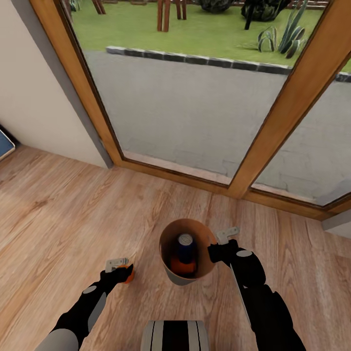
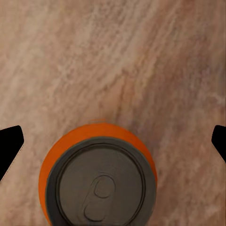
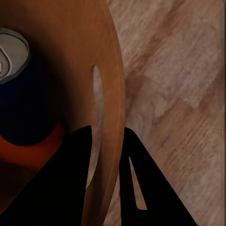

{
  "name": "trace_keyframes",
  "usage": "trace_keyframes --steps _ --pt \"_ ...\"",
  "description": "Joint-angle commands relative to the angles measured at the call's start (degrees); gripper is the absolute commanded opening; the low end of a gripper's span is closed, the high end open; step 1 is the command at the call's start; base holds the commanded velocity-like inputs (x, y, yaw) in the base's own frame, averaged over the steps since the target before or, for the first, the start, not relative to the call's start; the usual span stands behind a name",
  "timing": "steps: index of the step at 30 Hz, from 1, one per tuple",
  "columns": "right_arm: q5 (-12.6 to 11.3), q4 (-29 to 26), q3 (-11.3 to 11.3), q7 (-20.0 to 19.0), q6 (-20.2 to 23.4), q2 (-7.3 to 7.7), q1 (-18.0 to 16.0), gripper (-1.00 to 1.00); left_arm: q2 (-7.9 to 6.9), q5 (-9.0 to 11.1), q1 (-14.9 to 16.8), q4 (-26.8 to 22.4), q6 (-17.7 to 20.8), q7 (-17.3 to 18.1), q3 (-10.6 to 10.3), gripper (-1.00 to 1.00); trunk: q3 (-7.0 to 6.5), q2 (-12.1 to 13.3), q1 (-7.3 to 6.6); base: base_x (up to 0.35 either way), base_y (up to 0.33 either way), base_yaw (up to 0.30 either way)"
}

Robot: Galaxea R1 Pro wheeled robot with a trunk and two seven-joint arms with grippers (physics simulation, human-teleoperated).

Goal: Put the three can of soda from the living room inside the tash can in the kitchen.

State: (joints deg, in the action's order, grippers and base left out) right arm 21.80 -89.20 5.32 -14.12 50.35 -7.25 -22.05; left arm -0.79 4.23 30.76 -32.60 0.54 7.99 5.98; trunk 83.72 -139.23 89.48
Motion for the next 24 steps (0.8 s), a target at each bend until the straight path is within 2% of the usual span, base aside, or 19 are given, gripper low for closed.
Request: trace_keyframes --steps 1,9,24 --pt "-1.58 -0.01 0.04 -0.18 0.19 -0.03 -0.01 -1.00 0.02 -0.01 0.00 0.00 -0.01 0.00 0.02 1.00 0.00 0.00 0.00 0.049 0.000 0.000" --pt "-1.59 -0.01 0.06 -0.14 0.19 -0.05 -0.01 -1.00 0.00 -0.02 0.00 -0.04 -0.01 0.00 0.00 1.00 0.04 0.00 0.00 0.010 0.000 0.000" --pt "-1.61 0.08 0.11 -0.12 0.19 -0.05 -0.01 -1.00 0.00 -0.09 0.00 -0.01 -0.01 -0.08 0.02 1.00 1.30 0.00 0.00 0.000 0.000 0.000"
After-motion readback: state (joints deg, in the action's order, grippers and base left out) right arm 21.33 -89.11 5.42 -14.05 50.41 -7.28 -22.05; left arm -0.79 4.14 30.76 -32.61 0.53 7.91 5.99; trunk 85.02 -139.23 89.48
